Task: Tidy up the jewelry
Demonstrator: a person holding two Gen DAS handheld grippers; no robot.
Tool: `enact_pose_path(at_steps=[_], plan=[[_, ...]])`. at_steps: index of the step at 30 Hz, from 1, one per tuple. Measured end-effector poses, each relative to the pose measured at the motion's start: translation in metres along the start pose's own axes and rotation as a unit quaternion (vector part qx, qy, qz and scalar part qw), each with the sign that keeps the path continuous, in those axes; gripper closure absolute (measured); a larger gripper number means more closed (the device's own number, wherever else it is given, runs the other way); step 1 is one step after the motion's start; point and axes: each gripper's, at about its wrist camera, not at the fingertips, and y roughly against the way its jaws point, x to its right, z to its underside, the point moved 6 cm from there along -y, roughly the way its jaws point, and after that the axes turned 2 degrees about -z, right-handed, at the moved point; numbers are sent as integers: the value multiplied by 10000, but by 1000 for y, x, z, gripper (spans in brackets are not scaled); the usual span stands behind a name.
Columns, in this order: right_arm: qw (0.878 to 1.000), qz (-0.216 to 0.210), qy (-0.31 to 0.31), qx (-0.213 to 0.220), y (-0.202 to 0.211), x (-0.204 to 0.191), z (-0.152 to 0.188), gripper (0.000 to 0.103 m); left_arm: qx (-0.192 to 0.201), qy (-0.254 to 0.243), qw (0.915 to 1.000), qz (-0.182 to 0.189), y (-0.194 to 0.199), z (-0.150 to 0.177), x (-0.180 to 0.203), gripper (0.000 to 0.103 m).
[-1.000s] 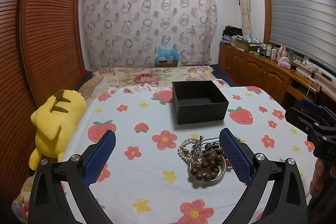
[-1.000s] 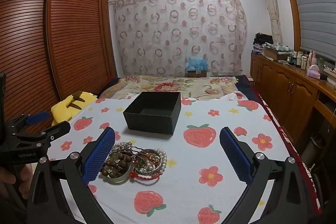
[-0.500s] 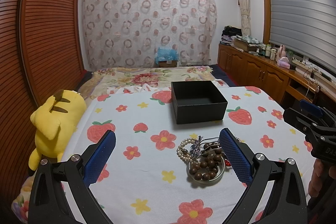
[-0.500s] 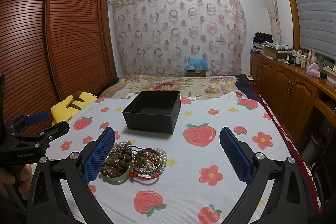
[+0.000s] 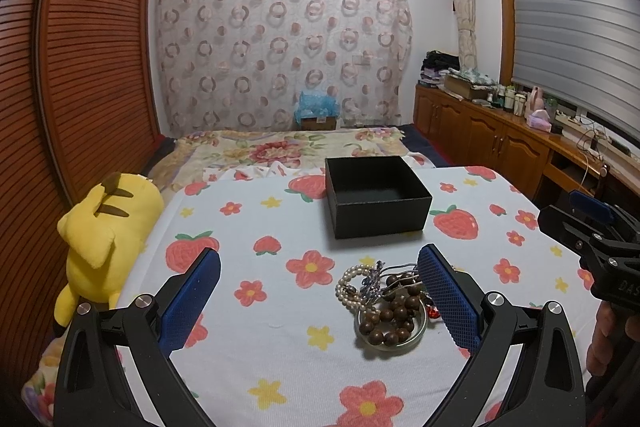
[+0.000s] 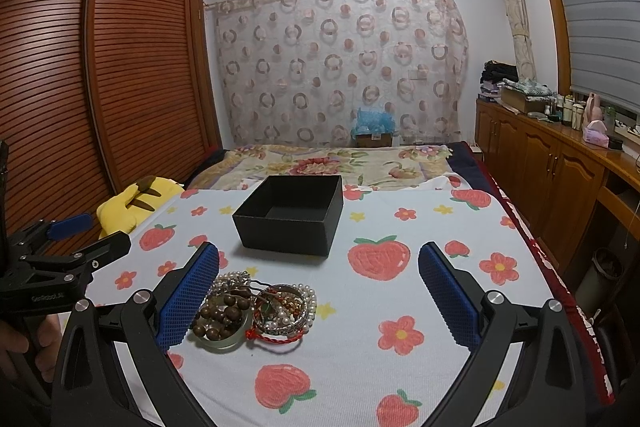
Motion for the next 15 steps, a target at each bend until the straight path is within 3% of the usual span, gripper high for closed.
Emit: enact_pose_path(at_steps=[15], plan=[[10000,2,-7,8,1,0,-1,2,30,1,10000,10,15,-12,13,7]])
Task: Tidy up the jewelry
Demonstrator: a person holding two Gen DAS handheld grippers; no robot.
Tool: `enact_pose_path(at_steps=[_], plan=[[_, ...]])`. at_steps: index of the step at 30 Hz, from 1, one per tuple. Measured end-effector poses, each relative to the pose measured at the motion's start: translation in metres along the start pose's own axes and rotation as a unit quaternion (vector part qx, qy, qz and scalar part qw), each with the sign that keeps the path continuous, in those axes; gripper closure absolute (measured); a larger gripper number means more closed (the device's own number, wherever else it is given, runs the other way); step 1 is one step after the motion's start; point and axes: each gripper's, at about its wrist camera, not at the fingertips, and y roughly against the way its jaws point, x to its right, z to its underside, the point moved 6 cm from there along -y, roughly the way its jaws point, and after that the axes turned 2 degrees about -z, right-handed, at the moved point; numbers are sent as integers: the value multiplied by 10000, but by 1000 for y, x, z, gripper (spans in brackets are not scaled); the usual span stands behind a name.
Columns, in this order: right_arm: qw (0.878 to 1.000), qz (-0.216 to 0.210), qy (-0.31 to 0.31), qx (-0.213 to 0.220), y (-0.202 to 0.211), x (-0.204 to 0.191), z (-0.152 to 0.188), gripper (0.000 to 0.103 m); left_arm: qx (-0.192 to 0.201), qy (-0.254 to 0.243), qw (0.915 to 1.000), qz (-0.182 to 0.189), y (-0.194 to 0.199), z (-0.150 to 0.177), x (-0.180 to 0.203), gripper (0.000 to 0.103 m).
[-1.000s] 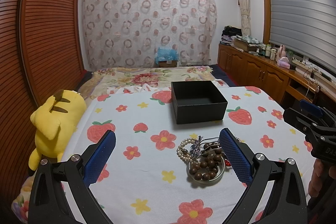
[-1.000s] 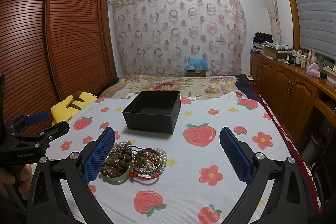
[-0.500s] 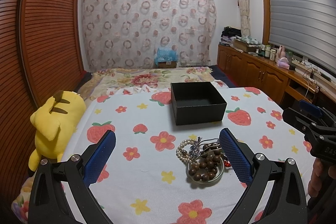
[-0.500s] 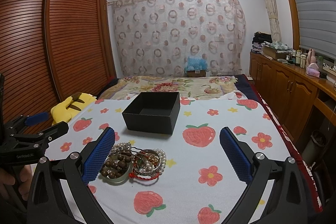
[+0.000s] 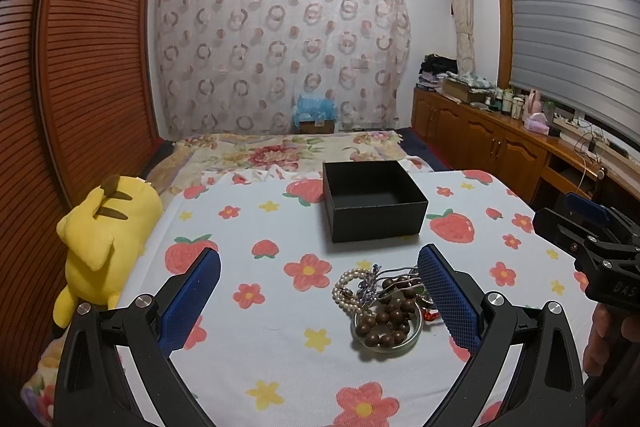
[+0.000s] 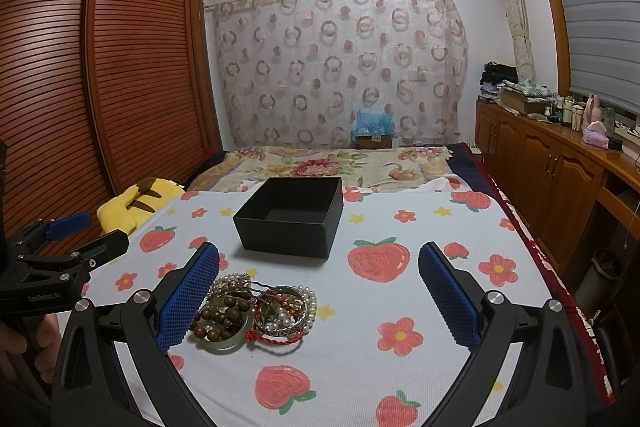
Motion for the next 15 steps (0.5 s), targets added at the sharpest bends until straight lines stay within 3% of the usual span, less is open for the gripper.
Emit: enact_pose_path(at_steps=[15], plan=[[10000,-10,-6,7,-1,0,2,2,12,11,10000,0,0,1,0,7]])
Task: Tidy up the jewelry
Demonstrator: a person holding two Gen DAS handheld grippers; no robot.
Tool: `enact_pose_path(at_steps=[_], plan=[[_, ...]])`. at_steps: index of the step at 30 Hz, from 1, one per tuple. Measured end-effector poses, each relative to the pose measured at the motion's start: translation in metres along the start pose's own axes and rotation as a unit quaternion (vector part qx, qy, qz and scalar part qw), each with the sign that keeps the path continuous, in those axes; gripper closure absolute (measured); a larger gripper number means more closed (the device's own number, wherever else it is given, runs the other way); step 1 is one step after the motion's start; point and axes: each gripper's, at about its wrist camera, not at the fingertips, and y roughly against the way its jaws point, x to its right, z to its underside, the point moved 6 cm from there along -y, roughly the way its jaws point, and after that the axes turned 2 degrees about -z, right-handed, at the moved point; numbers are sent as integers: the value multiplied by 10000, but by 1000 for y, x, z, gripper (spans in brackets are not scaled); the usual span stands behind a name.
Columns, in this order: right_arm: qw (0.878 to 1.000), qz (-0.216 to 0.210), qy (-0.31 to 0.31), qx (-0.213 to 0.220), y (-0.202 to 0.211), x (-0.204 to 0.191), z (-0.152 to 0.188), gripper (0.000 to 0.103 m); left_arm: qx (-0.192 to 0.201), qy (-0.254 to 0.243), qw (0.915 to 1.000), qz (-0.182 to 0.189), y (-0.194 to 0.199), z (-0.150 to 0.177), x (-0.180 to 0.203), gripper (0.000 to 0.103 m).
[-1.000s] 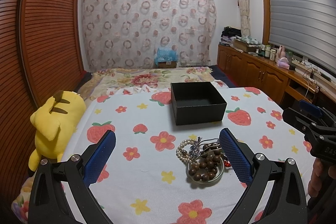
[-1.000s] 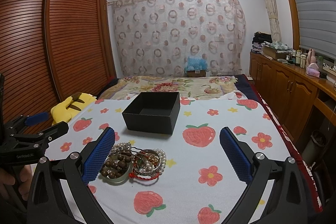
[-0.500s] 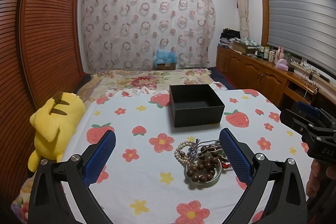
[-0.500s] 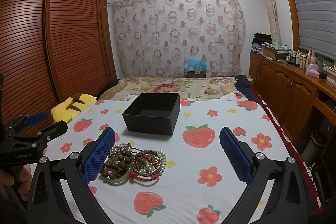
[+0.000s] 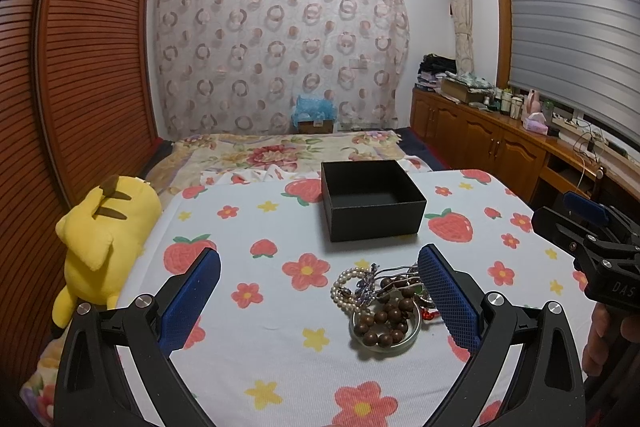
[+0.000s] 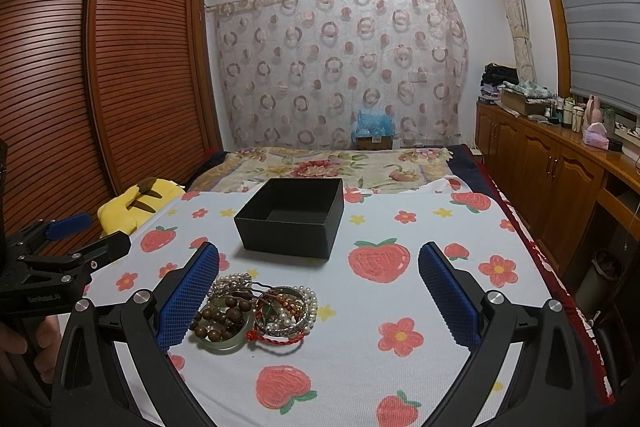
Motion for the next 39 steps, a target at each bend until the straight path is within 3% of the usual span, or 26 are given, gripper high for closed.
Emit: enact_pose_path(at_steps=[15,19,29,39], plan=[[10000,-56,-3,-66,-3,11,-4,2,-66,19,10000,25,-4,5,2,7],[9998,-132,16,-132,-1,-3,4,2,-102,68,9999,58,-6,8,0,7],[9988,-245,109,-398,-19,0,30,3,-431,124,9983,366,-33,23,-12,8],[9965,-270,364,-700,-34,0,54,7,-880,-182,9945,537,-67,43,-1,8]])
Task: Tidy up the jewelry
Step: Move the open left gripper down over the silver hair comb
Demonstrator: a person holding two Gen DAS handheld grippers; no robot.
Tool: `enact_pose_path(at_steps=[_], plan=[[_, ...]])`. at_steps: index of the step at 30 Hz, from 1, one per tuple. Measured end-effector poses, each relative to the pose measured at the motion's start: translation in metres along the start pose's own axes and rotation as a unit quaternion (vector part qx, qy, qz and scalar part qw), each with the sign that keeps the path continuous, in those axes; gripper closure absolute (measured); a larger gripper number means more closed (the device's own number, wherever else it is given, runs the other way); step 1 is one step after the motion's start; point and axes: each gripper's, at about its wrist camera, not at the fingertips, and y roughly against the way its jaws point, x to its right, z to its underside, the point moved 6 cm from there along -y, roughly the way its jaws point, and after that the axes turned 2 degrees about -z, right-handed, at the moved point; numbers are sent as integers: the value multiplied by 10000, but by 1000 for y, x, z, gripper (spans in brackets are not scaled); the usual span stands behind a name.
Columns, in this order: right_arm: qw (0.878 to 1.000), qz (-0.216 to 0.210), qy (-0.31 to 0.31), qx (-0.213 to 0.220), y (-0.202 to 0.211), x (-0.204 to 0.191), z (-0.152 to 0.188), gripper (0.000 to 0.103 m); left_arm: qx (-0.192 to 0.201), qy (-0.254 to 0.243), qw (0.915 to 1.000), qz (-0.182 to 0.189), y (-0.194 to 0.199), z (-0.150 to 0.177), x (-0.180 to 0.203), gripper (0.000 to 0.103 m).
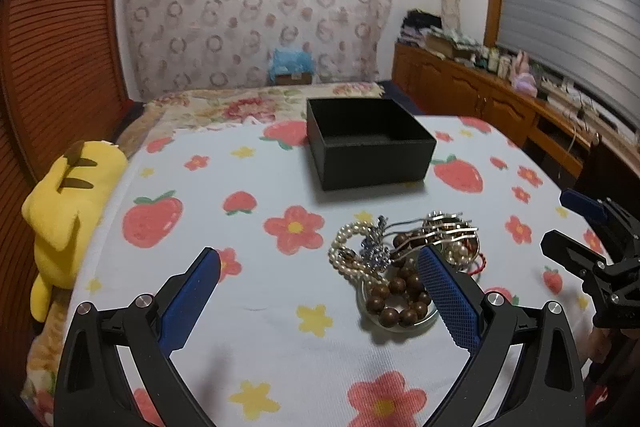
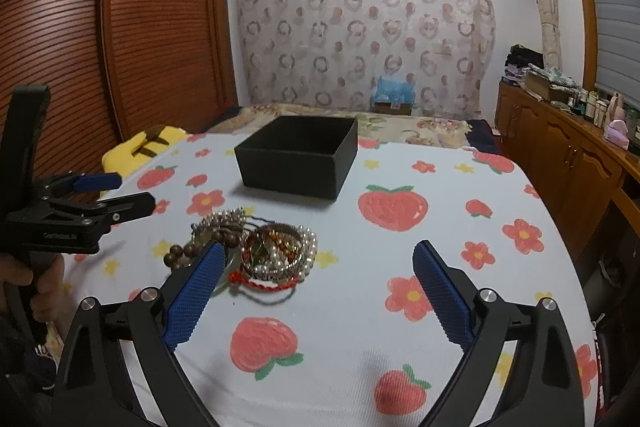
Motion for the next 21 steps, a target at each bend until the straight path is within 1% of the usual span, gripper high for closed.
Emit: enact_pose_path(at_steps=[2,4,6,7,10,11,15,17,18,21], plan=[[10000,-16,26,-38,-1,0,2,7,-126,-125,9998,122,-7,3,6,9],[10000,-29,23,-55,-2,0,3,7,-254,-249,9992,179,-15,6,11,14],[10000,-55,-8,-70,-3,0,4,7,-386,-374,9984,171,-23,10,15,17],[10000,-64,-11,-73,-3,0,5,7,-466,-446,9978,156,-29,12,16,20],[9999,-85,6,-86,-3,-1,5,7,-585,-530,9967,162,-39,14,18,26],[9999,-96,8,-95,-4,-1,6,7,-611,-556,9964,161,-41,14,19,28],[9998,-120,20,-152,-7,-2,7,7,-739,-666,9947,261,-52,14,24,30],[9998,-127,26,-165,-8,-2,8,7,-785,-713,9940,275,-57,14,27,35],[9998,-131,28,-168,-8,-2,8,7,-810,-736,9936,290,-60,13,28,35],[9997,-138,42,-171,-8,-3,9,7,-789,-806,9931,319,-62,11,33,37]])
